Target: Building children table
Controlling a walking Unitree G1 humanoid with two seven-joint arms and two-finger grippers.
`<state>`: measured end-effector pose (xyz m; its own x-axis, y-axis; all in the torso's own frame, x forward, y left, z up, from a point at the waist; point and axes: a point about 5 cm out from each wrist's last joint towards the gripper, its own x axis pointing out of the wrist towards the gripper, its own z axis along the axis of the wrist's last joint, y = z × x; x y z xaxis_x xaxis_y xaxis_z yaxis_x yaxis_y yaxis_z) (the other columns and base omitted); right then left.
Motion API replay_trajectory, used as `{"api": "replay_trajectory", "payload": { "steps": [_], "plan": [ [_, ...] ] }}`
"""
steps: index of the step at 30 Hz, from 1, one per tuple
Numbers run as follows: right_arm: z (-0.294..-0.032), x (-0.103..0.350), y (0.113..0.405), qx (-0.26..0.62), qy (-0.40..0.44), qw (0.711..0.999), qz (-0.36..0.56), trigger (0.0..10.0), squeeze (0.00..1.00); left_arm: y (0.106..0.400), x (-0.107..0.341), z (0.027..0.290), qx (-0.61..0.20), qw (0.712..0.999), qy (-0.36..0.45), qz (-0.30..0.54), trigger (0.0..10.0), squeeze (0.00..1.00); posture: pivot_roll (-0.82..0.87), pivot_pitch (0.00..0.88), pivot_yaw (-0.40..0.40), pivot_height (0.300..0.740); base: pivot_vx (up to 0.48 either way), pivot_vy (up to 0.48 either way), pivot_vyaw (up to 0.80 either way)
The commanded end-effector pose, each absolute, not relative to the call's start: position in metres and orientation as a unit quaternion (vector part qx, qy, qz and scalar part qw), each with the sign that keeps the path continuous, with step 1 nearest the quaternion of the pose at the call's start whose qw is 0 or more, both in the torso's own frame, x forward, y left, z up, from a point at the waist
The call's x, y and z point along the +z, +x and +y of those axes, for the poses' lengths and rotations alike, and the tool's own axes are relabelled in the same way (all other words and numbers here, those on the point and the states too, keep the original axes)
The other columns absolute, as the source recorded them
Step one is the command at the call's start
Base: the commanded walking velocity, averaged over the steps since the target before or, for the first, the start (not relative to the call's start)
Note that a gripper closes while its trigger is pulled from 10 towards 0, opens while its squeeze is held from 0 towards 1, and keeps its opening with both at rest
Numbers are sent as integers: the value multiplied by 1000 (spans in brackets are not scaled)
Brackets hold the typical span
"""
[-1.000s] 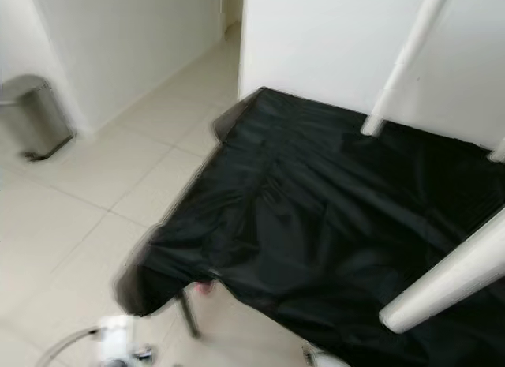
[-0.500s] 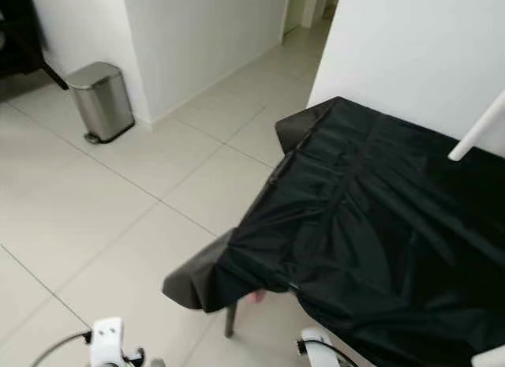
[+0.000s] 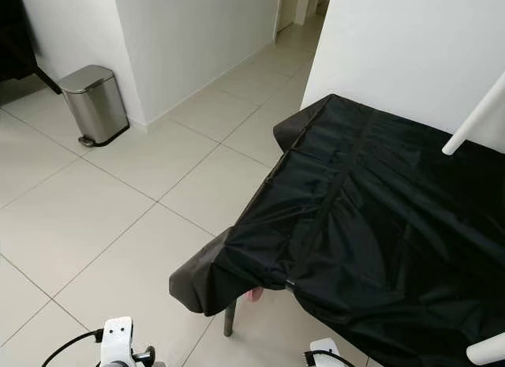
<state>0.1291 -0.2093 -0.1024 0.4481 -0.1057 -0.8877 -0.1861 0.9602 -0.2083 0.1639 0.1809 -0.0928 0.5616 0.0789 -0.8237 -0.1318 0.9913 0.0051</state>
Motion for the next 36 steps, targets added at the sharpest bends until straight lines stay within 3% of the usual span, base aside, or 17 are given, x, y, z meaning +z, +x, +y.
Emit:
{"api": "replay_trajectory", "payload": {
  "steps": [1, 12, 24, 36],
  "plan": [
    [-211, -104, 124, 17, -133, 835, 534, 10000, 0, 159, -96, 175, 44, 878, -25, 476, 10000, 0, 58, 0, -88, 740, 0, 0, 0],
    [-211, -104, 124, 12, -125, 835, 536, 10000, 0, 161, -95, 174, 34, 879, -17, 476, 10000, 0, 42, 0, -69, 740, 0, 0, 0],
    [-203, -104, 127, -5, -99, 842, 530, 10000, 0, 168, -91, 179, 14, 882, 3, 471, 10000, 0, -19, 0, 5, 740, 0, 0, 0],
    [-200, -104, 131, 5, -101, 843, 528, 10000, 0, 172, -90, 181, 3, 883, 14, 469, 10000, 0, -15, 0, 2, 740, 0, 0, 0]
  ]
}}
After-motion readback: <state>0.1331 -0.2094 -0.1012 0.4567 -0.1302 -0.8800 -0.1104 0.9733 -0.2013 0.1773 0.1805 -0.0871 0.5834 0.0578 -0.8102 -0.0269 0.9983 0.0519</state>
